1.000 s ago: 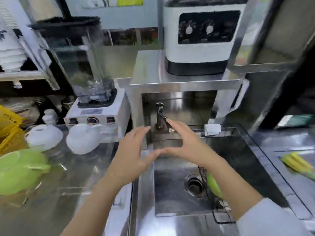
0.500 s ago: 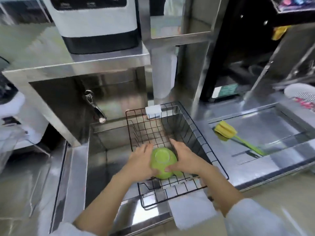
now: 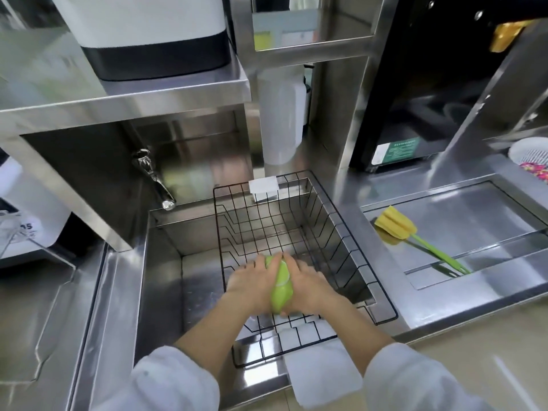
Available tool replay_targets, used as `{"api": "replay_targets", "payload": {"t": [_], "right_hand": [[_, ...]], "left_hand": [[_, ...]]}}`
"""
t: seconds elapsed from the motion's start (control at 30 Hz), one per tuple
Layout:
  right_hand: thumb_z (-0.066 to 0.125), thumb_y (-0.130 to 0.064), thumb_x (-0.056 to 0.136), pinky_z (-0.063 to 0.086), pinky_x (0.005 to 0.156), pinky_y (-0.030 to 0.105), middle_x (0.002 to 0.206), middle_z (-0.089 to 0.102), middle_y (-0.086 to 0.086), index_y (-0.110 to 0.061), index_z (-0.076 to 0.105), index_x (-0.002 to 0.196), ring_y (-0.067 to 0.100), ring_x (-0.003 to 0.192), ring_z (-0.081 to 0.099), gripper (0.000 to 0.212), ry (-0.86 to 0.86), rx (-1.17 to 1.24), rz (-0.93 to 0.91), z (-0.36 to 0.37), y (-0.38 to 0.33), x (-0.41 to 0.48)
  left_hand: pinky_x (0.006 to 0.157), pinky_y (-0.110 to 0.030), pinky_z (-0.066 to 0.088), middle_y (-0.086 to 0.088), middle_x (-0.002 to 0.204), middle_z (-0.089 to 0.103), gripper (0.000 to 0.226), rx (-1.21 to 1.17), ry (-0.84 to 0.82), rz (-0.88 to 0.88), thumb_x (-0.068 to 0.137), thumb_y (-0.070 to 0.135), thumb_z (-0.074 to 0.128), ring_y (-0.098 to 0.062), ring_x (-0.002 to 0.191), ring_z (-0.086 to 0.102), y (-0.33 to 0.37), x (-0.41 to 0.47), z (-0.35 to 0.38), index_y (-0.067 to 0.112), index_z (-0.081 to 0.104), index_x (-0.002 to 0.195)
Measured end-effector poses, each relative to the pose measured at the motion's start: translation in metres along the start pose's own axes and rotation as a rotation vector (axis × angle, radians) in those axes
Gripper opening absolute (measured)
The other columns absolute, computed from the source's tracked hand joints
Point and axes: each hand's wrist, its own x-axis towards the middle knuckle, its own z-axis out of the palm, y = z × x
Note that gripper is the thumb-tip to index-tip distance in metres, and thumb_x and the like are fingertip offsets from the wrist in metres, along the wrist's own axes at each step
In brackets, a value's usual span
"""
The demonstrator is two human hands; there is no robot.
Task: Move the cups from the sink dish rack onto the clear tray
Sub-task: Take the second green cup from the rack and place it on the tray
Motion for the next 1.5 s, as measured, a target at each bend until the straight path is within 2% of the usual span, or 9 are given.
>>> {"api": "replay_targets", "payload": {"t": [0.17,0.37,0.53,0.8,0.97,1.1,1.2,1.33,1.5], "right_hand": [[0.077,-0.036,0.054,0.03,0.097,0.04,0.129,0.048,0.009,-0.026,0.012,0.138,0.027,0.123,0.041,0.107,0.119,-0.068,-0.068,-0.008,-0.003,-0.006],[0.078,-0.021,0.057,0.028,0.105,0.04,0.136,0.037,0.009,-0.029,0.017,0.141,0.028,0.124,0.033,0.104,0.21,0.115,-0.247,-0.065,-0.035,-0.028],[0.079,-0.012,0.06,0.022,0.1,0.02,0.135,0.037,0.006,-0.022,0.025,0.14,0.016,0.123,0.029,0.097,0.222,0.211,-0.426,-0.11,-0.091,-0.043],[0.083,-0.017,0.056,0.031,0.11,0.032,0.142,0.031,-0.003,-0.03,0.025,0.14,0.013,0.129,0.031,0.103,0.133,0.218,-0.692,-0.126,-0.198,-0.053],[0.084,-0.015,0.058,0.023,0.095,-0.002,0.133,0.034,-0.011,-0.028,0.024,0.141,-0.002,0.12,0.032,0.103,0.047,0.167,-0.843,-0.104,-0.27,-0.05],[0.083,-0.023,0.062,0.018,0.115,0.025,0.149,0.023,-0.002,-0.024,0.012,0.145,0.009,0.137,0.021,0.109,-0.054,0.059,-0.947,-0.076,-0.327,-0.05],[0.084,-0.037,0.055,0.019,0.117,0.036,0.153,0.015,-0.006,-0.032,0.003,0.144,0.01,0.14,0.015,0.121,-0.093,-0.053,-0.988,-0.052,-0.362,-0.045],[0.084,-0.038,0.054,0.022,0.116,0.035,0.155,0.012,-0.005,-0.035,0.0,0.144,0.013,0.142,0.014,0.124,-0.117,-0.159,-0.978,-0.033,-0.396,-0.035],[0.084,-0.033,0.056,0.031,0.105,0.028,0.149,0.028,-0.005,-0.037,0.004,0.143,0.015,0.134,0.03,0.118,-0.173,-0.161,-0.911,-0.015,-0.411,-0.025]], "left_hand": [[0.099,-0.044,0.039,-0.012,0.131,0.039,0.11,-0.032,0.107,0.017,0.058,0.057,0.074,-0.032,0.119,0.043,-0.004,-0.007,-0.003,0.023,0.009,0.141],[0.092,-0.042,0.042,-0.008,0.13,0.033,0.108,-0.306,0.308,0.02,0.055,0.047,0.076,-0.028,0.119,0.034,-0.025,-0.031,-0.047,0.028,0.014,0.142],[0.093,-0.043,0.044,-0.008,0.121,0.039,0.107,-0.392,0.518,-0.015,0.05,0.049,0.078,-0.029,0.115,0.04,-0.058,-0.073,-0.094,0.03,0.022,0.139],[0.094,-0.032,0.043,-0.001,0.122,0.033,0.114,-0.536,0.736,-0.153,0.045,0.044,0.086,-0.02,0.109,0.048,-0.124,-0.172,-0.125,0.032,0.022,0.138],[0.096,-0.026,0.038,-0.001,0.119,0.032,0.111,-0.536,0.886,-0.244,0.043,0.047,0.087,-0.015,0.11,0.043,-0.17,-0.235,-0.116,0.034,0.027,0.136],[0.093,-0.021,0.035,-0.001,0.118,0.032,0.109,-0.53,0.912,-0.353,0.044,0.043,0.087,-0.013,0.11,0.041,-0.203,-0.281,-0.102,0.034,0.028,0.135],[0.091,-0.022,0.033,0.001,0.116,0.033,0.11,-0.516,0.918,-0.445,0.043,0.051,0.082,-0.013,0.108,0.038,-0.225,-0.308,-0.09,0.034,0.026,0.136],[0.09,-0.027,0.035,-0.004,0.116,0.037,0.114,-0.479,0.922,-0.522,0.041,0.057,0.081,-0.02,0.108,0.042,-0.249,-0.325,-0.075,0.03,0.027,0.138],[0.09,-0.028,0.037,-0.002,0.113,0.039,0.109,-0.519,0.905,-0.525,0.036,0.068,0.073,-0.019,0.104,0.045,-0.269,-0.333,-0.061,0.033,0.034,0.132]]}}
